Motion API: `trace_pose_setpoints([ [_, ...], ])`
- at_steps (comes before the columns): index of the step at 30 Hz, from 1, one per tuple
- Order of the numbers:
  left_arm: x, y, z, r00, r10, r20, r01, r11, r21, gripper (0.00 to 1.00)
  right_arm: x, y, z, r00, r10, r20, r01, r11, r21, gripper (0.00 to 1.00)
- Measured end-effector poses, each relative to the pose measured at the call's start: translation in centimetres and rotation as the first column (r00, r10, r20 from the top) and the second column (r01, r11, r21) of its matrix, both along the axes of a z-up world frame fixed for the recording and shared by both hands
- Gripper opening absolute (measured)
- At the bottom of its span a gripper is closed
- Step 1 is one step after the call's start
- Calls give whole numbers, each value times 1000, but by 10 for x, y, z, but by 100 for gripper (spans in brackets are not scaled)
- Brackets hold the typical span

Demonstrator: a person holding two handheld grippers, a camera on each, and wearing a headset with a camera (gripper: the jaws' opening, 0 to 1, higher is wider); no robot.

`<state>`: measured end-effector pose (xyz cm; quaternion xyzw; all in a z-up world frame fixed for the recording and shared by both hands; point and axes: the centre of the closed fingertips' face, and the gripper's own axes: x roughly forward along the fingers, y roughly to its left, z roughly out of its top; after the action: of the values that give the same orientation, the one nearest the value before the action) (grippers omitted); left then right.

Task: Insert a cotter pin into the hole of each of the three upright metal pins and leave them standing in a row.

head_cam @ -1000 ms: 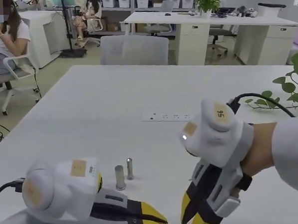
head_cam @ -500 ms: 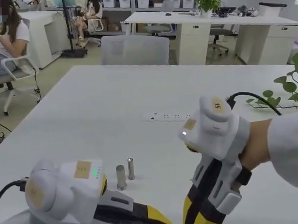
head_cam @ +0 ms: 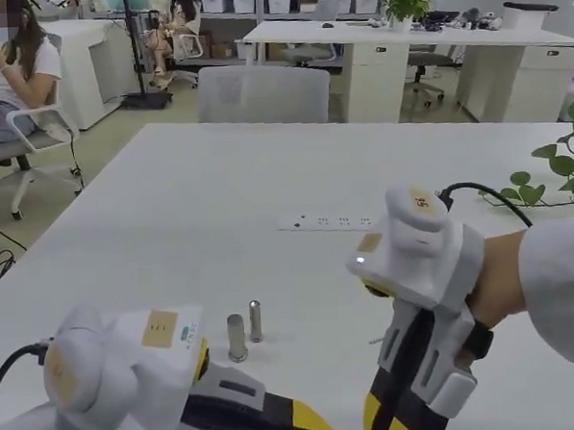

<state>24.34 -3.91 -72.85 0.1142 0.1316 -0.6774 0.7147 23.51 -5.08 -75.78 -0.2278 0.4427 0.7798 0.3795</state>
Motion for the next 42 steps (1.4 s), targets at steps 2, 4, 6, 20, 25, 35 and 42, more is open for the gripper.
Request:
trace_pose_setpoints([
  [2, -1, -1, 1, 1000, -6, 5, 6, 1000, -3, 0, -3, 0, 1, 1000, 2, -15, -2, 1000, -2, 15],
  [4, -3, -2, 1, 1000, -12, 12, 12, 1000, 3, 0, -5, 1, 1, 1000, 5, -21, -5, 1000, 3, 14],
  [6, -4, -3, 1, 1000, -19, 12, 19, 1000, 5, 0, -7, 1, 2, 1000, 10, -29, -10, 1000, 3, 11],
  [20, -2, 1, -5, 1000, -3, 4, 3, 1000, 23, 0, -5, 2, 4, 999, 27, 34, -28, 999, 28, 6],
  [25, 1, 3, -10, 1000, 21, -18, -21, 999, 37, 0, 0, 4, 0, 991, 42, 125, -46, 998, 30, 6],
  [35, 10, 10, -20, 994, 80, -68, -75, 994, 84, 0, 12, 9, -1, 957, 64, 284, -83, 995, 55, 4],
  [42, 17, 12, -20, 990, 114, -78, -108, 991, 83, 0, 20, 11, -2, 923, 67, 379, -96, 994, 57, 4],
])
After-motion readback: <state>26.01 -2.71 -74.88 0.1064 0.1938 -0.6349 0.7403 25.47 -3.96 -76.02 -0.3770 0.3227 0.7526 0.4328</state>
